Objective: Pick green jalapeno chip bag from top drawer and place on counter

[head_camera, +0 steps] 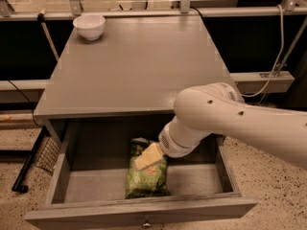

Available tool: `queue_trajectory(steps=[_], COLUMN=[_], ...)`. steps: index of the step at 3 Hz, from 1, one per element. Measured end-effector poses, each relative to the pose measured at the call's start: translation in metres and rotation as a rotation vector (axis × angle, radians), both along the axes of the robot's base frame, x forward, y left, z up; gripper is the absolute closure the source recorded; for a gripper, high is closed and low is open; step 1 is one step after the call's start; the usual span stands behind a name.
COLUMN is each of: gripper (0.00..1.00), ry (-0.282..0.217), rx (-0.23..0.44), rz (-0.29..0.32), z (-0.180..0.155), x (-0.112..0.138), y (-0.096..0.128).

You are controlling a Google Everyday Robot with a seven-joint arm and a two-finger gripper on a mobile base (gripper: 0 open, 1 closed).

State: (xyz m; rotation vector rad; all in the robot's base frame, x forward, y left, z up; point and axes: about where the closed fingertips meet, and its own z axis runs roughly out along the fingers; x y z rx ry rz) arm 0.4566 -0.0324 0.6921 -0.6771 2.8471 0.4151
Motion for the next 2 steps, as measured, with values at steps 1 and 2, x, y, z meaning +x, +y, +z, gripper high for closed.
queue_trajectory(steps=[1, 2], gripper=[0.0, 0.0], ry=[0.011, 0.011], rx=[-0.019, -0.019], rz=[-0.056, -0.056], z=[-0.0127, -0.0127], x=[0.0035, 0.0035], y=[0.0083, 0.0083])
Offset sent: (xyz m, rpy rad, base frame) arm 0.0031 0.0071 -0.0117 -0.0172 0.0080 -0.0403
